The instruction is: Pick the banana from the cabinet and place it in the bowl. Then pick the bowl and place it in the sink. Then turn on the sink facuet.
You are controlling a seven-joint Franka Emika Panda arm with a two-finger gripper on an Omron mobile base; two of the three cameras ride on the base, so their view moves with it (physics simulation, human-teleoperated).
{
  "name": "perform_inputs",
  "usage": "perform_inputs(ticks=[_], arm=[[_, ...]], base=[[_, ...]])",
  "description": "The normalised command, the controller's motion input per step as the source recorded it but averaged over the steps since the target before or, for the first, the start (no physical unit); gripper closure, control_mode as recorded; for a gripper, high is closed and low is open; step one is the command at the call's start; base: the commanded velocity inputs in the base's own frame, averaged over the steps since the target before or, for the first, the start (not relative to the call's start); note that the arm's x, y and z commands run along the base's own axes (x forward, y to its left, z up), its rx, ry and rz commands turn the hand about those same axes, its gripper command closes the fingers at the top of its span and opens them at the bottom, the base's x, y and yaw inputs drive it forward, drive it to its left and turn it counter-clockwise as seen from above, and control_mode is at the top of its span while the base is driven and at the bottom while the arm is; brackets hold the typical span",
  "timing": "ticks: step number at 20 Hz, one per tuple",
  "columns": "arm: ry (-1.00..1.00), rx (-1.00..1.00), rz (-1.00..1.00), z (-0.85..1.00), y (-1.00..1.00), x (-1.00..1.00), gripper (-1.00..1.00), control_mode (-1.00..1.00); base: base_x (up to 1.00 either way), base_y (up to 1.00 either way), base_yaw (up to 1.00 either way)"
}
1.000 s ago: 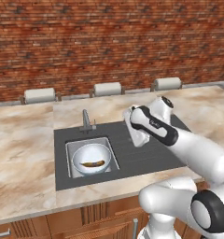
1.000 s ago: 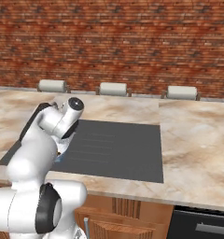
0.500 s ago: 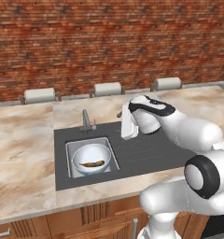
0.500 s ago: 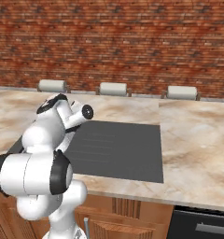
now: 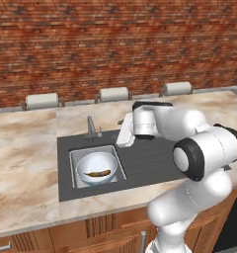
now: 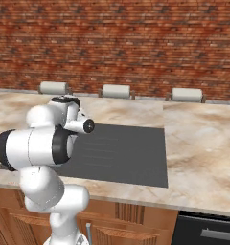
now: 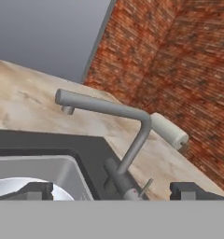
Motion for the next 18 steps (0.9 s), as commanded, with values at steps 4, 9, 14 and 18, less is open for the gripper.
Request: perform_inputs(ticks=[4,9,14,18], arm=[[0.00,0.04,0.00,-0.26,0.00,0.32,-1.00,-1.00],[0.00,0.05,0.00,-0.05,0.05,0.35,-1.00,-1.00],[0.01,0.08,0.00,-0.01,0.18,0.47,-1.00,-1.00],[0.04,0.07,0.00,-0.03,0.29,0.41,-1.00,-1.00]], base=[[0.00,0.00,0.00],[0.00,0.00,0.00],[0.00,0.00,0.00],[0.00,0.00,0.00]])
